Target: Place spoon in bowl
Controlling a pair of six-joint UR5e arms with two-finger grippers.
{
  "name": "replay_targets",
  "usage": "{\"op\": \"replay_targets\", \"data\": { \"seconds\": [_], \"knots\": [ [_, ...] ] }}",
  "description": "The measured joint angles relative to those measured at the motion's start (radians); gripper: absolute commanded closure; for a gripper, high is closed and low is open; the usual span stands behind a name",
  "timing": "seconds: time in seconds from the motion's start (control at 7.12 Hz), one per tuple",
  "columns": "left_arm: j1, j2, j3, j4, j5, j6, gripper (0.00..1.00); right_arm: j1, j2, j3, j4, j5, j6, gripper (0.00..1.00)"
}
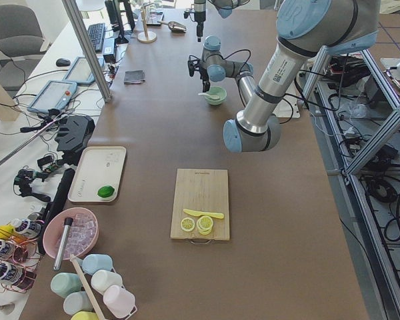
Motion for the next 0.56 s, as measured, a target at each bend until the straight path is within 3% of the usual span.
{"op": "replay_targets", "data": {
  "seconds": [0.28,0.56],
  "knots": [
    [-0.113,0.094,-0.172,0.225,-0.09,0.271,0.02,0.076,-0.039,-0.014,-0.009,0.008,-0.143,0.0],
    [-0.298,0.239,-0.263,0.342,-0.213,0.635,0.02,0.21,-0.079,-0.081,-0.013,0.048,-0.363,0.0]
  ]
}}
